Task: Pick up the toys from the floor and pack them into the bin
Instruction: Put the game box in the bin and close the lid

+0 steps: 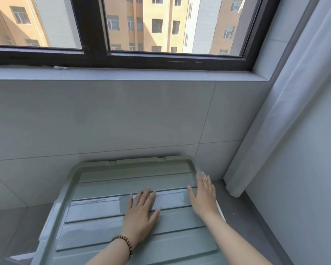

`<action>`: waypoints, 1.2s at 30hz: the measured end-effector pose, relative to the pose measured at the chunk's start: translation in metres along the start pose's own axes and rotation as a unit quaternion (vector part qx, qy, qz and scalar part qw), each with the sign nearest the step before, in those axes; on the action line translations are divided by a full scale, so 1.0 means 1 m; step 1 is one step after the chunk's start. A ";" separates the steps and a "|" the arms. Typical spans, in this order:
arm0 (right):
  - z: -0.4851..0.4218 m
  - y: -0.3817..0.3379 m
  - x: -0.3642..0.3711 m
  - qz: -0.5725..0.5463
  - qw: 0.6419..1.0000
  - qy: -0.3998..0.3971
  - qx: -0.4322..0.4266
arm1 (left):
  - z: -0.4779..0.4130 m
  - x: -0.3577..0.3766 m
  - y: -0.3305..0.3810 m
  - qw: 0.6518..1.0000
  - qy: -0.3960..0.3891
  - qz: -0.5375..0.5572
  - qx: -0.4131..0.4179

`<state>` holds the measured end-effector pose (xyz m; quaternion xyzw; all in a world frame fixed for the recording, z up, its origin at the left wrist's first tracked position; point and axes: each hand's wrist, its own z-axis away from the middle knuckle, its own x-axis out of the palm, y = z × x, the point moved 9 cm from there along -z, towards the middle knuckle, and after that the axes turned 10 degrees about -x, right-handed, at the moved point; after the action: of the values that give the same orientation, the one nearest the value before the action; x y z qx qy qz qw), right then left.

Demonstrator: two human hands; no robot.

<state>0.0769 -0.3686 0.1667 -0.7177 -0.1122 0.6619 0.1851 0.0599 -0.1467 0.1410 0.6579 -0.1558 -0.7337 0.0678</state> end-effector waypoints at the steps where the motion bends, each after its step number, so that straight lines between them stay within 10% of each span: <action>1: 0.000 -0.023 0.003 -0.012 0.999 -0.006 -0.035 | 0.002 -0.016 -0.029 0.999 0.025 0.000 -0.026; 7: 0.005 -0.177 0.060 -0.084 0.974 -0.101 -0.183 | 0.056 -0.089 -0.224 0.959 0.069 -0.015 -0.273; 11: 0.025 -0.270 0.115 -0.085 0.945 -0.185 -0.255 | 0.101 -0.074 -0.294 0.910 -0.010 0.190 -0.369; 15: 0.045 -0.346 0.160 -0.075 0.915 -0.253 -0.306 | 0.123 -0.032 -0.298 0.802 -0.142 0.425 -0.396; 20: 0.044 -0.365 0.186 -0.040 0.908 -0.243 -0.340 | 0.131 -0.001 -0.300 0.745 -0.251 0.461 -0.412; 26: 0.040 -0.361 0.187 -0.051 0.910 -0.220 -0.349 | 0.121 -0.003 -0.282 0.682 -0.220 0.604 -0.349; 36: 0.040 -0.361 0.191 -0.047 0.907 -0.243 -0.340 | 0.086 -0.057 -0.279 0.815 -0.010 0.497 -0.297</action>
<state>0.0863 0.0407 0.1404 -0.5478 -0.4060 0.7279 -0.0721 0.0116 0.1456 0.1139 0.4317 -0.2371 -0.6170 0.6138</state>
